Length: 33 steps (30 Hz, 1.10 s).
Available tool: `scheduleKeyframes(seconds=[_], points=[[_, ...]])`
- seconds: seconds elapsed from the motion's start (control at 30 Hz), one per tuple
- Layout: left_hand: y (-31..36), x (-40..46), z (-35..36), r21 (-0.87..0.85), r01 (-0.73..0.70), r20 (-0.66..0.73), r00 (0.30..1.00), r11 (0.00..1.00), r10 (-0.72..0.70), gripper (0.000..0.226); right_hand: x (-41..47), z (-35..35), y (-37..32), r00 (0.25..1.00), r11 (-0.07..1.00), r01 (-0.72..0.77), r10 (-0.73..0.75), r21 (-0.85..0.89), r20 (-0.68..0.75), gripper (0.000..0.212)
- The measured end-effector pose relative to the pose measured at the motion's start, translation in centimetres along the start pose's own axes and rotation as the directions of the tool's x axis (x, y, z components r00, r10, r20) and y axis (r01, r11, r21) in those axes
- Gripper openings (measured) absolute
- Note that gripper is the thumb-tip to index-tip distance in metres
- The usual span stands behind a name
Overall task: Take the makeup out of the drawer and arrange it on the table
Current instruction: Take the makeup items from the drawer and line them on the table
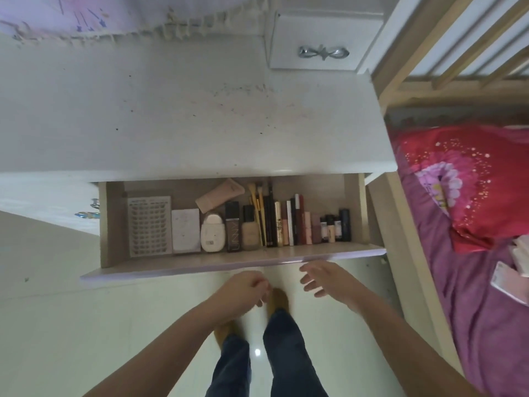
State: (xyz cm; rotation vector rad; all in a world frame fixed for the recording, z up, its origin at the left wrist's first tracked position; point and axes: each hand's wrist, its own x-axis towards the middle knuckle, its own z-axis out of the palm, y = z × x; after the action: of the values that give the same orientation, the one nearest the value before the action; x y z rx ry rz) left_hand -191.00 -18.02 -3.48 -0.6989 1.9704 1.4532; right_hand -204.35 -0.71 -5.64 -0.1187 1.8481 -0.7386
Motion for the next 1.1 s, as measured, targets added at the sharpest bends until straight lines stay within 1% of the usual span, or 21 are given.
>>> scheduleKeyframes(seconds=[0.07,0.13,0.17,0.23,0.27,0.33,0.4,0.47,0.53,0.6,0.7,0.77,0.8,0.9,0.97,1.03,1.1], points=[[2.7,1.5,-0.2,-0.009,-0.1,0.012,0.995,0.995,0.1,0.021,-0.6,-3.3,0.4,0.993,0.997,0.059,-0.064,-0.054,-0.095,0.022],[4.8,4.1,-0.1,0.015,-0.172,-0.024,0.985,0.985,0.172,0.019,-0.3,-6.3,0.8,0.966,0.988,0.117,-0.137,-0.102,-0.22,0.022],[5.6,5.8,0.1,0.048,-0.192,-0.061,0.979,0.98,0.194,0.019,0.3,-7.5,0.8,0.946,0.981,0.148,-0.177,-0.123,-0.27,0.021],[6.7,9.2,0.7,0.141,-0.192,-0.158,0.964,0.971,0.213,0.021,2.0,-9.1,0.3,0.915,0.96,0.202,-0.255,-0.192,-0.313,0.019],[7.1,10.7,1.0,0.18,-0.184,-0.205,0.954,0.966,0.22,0.023,3.1,-9.5,0.1,0.898,0.935,0.214,-0.302,-0.281,-0.32,0.02],[7.7,13.6,1.7,0.254,-0.179,-0.271,0.93,0.95,0.248,0.027,5.7,-9.9,-0.7,0.867,0.842,0.219,-0.4,-0.493,-0.297,0.025],[8.1,16.0,2.6,0.358,-0.165,-0.287,0.917,0.919,0.277,0.03,7.9,-9.9,-1.2,0.873,0.753,0.222,-0.437,-0.619,-0.219,0.03],[8.1,17.9,3.5,0.477,-0.101,-0.268,0.93,0.873,0.253,0.033,9.6,-9.9,-1.2,0.902,0.689,0.226,-0.415,-0.689,-0.12,0.031],[8.1,19.1,4.1,0.597,-0.003,-0.27,0.941,0.802,0.204,0.035,10.7,-10.0,-1.0,0.918,0.611,0.23,-0.394,-0.757,-0.039,0.032],[7.8,19.6,4.4,0.648,0.04,-0.278,0.942,0.76,0.187,0.038,11.3,-10.0,-0.9,0.916,0.572,0.252,-0.402,-0.781,0.0,0.037],[7.2,19.6,4.7,0.607,0.022,-0.302,0.931,0.794,0.205,0.043,11.8,-9.7,-0.8,0.908,0.544,0.277,-0.417,-0.792,0.032,0.042],[6.7,19.4,4.8,0.561,0.004,-0.338,0.914,0.828,0.224,0.046,12.3,-9.4,-0.9,0.897,0.514,0.293,-0.44,-0.806,0.046,0.037],[6.6,19.3,4.7,0.533,-0.007,-0.355,0.906,0.846,0.231,0.045,12.4,-9.3,-1.0,0.887,0.515,0.303,-0.459,-0.802,0.041,0.033],[6.4,18.9,4.7,0.373,-0.07,-0.419,0.877,0.925,0.235,0.037,12.7,-9.3,-1.3,0.849,0.536,0.365,-0.527,-0.761,0.035,0.024],[6.4,18.4,4.6,0.225,-0.103,-0.46,0.866,0.969,0.199,0.032,12.4,-9.5,-1.4,0.85,0.57,0.397,-0.524,-0.719,0.054,0.02],[6.9,17.8,4.3,0.129,-0.13,-0.482,0.858,0.983,0.177,0.023,11.6,-9.8,-1.7,0.856,0.615,0.427,-0.511,-0.663,0.077,0.014],[7.6,16.8,3.1,0.069,-0.16,-0.484,0.858,0.985,0.173,0.02,10.6,-10.4,-2.6,0.84,0.639,0.47,-0.535,-0.609,0.087,0.006]])
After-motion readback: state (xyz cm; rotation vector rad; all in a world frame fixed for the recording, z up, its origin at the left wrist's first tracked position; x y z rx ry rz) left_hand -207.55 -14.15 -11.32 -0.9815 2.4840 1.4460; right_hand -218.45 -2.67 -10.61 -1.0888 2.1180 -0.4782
